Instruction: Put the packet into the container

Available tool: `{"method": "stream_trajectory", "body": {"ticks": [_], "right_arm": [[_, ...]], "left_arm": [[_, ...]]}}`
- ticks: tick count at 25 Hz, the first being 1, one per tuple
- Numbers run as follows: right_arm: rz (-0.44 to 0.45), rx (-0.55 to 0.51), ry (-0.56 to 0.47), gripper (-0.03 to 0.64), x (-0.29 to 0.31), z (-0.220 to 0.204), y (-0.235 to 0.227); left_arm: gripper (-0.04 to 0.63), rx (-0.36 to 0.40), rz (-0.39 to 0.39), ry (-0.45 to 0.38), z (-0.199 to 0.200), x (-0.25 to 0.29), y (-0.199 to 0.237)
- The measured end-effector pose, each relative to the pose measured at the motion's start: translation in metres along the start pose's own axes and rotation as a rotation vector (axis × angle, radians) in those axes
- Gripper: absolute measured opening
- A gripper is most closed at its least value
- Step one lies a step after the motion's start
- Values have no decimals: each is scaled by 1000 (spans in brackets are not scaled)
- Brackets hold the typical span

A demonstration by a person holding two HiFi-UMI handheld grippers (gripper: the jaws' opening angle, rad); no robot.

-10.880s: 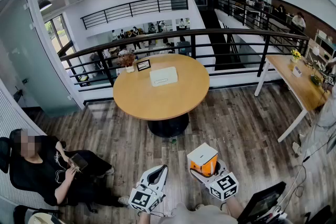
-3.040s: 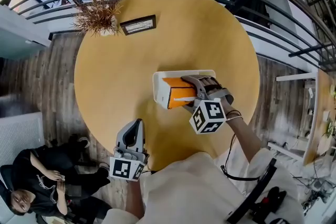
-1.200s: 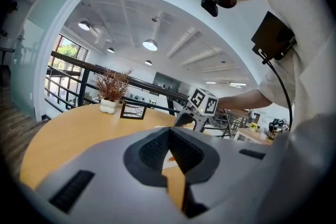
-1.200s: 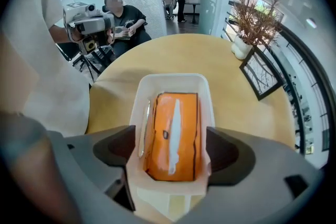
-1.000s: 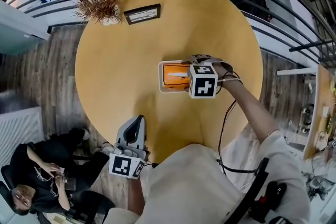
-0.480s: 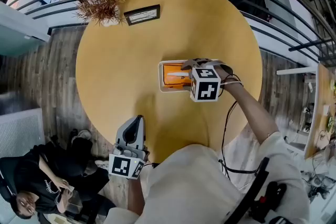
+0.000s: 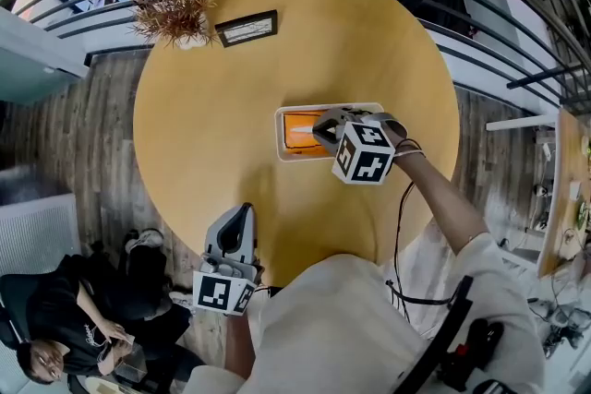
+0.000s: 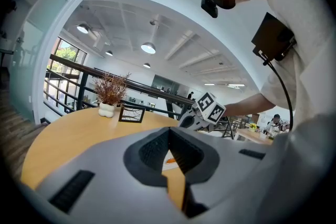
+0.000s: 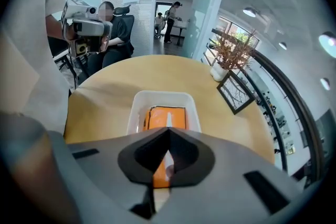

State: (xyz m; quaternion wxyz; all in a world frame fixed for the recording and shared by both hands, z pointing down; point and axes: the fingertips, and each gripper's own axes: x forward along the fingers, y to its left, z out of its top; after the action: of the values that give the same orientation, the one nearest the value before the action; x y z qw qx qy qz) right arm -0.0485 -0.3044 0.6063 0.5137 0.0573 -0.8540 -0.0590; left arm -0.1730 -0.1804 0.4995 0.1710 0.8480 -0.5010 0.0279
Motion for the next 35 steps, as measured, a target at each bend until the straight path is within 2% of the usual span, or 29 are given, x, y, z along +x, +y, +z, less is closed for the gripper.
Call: {"method": "stream_trajectory", "body": {"ticks": [5, 13, 20, 24, 27, 31, 35], "right_arm": [[-32, 157, -144, 3, -13, 6, -4], [-175, 501, -439, 5, -54, -3, -30], [-146, 737, -645, 5, -68, 0, -36], [-159, 868, -782, 5, -81, -2, -45], [-183, 897, -831, 5, -93, -2, -46], [-208, 871, -853, 5, -113, 1, -44], [-304, 837, -847, 5, -135, -8, -45]], "left_arm": [[6, 12, -2, -7, 3, -3, -1], [5, 47, -31, -7, 9, 5, -14], [5, 66, -33, 0, 12, 6, -20], [6, 78, -25, -6, 16, 5, -23], [5, 90, -25, -14, 21, 4, -26], [5, 112, -31, -31, 31, 4, -33], [6, 142, -49, -53, 40, 6, -49]]}}
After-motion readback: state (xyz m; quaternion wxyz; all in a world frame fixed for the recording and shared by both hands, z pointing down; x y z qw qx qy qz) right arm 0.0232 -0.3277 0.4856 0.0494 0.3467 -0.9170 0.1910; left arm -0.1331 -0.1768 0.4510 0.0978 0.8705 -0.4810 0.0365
